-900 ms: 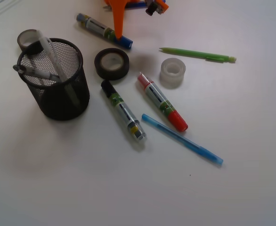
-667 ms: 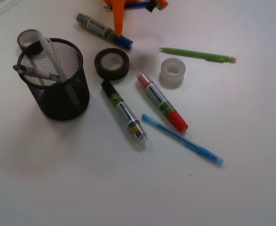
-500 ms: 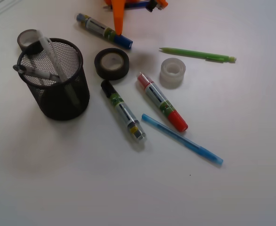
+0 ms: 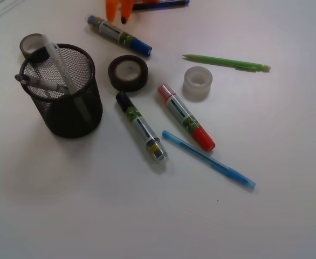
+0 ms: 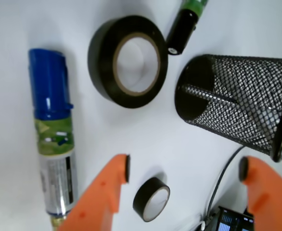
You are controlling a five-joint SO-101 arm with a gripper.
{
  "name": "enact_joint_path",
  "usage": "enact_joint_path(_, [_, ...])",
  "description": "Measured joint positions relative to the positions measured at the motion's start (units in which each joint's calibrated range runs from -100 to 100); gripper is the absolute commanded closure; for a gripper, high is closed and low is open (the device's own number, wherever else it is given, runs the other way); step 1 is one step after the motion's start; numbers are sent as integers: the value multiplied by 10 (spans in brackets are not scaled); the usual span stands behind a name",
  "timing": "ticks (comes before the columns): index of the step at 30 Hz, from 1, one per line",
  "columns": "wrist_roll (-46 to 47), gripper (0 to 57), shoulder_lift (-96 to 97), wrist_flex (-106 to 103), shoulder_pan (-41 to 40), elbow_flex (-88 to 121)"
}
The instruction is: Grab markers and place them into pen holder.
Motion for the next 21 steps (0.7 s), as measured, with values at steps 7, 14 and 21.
enact_joint_path(7, [-36, 313, 248, 19, 0, -199])
enact_joint_path(14, [-109, 313, 631, 73, -4, -344])
enact_joint_path(21, [-184, 313, 679, 75, -21, -297])
